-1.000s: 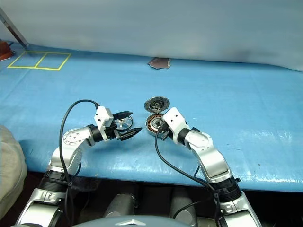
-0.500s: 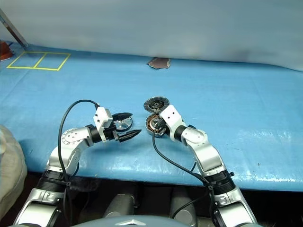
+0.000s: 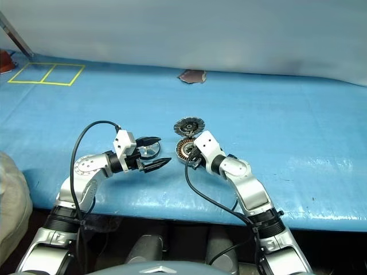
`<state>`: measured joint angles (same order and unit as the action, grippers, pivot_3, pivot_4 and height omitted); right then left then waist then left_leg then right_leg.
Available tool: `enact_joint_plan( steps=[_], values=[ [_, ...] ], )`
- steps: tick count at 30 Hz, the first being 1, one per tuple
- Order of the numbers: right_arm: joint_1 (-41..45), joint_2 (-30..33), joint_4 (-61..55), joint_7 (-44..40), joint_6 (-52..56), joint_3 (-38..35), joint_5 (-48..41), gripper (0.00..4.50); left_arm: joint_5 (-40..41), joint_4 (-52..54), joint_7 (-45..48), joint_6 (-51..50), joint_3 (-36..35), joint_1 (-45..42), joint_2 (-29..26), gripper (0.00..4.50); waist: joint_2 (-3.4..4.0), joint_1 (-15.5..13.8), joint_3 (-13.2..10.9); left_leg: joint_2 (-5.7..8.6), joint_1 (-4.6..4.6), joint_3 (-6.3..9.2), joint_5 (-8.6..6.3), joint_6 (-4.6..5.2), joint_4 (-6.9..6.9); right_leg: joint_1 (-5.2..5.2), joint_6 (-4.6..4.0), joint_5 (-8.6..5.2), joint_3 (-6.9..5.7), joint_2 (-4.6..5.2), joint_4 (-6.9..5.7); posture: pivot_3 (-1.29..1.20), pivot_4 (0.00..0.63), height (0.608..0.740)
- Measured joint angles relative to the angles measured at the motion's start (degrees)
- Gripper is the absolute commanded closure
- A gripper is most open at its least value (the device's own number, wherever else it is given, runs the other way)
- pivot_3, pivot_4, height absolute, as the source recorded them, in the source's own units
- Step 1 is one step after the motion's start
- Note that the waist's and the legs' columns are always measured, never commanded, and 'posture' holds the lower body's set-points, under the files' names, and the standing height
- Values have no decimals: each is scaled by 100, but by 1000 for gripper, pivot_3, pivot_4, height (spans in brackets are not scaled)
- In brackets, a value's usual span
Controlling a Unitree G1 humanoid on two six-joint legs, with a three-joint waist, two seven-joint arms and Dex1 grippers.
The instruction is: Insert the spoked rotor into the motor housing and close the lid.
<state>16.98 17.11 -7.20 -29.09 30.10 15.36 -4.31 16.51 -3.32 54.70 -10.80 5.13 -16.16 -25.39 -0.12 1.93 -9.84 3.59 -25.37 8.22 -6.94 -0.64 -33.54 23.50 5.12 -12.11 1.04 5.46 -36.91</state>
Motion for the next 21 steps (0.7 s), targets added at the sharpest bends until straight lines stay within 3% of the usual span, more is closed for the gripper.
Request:
enact_joint_plan(
  steps=[21],
  values=[
    [14,24,10,30,-1,-5,-2,3741,-13,0,-86,2,47,-5,19,0,0,6,0,-1,1,0,0,0,0,-1,0,0,0,0,0,0,150,740]
  ],
)
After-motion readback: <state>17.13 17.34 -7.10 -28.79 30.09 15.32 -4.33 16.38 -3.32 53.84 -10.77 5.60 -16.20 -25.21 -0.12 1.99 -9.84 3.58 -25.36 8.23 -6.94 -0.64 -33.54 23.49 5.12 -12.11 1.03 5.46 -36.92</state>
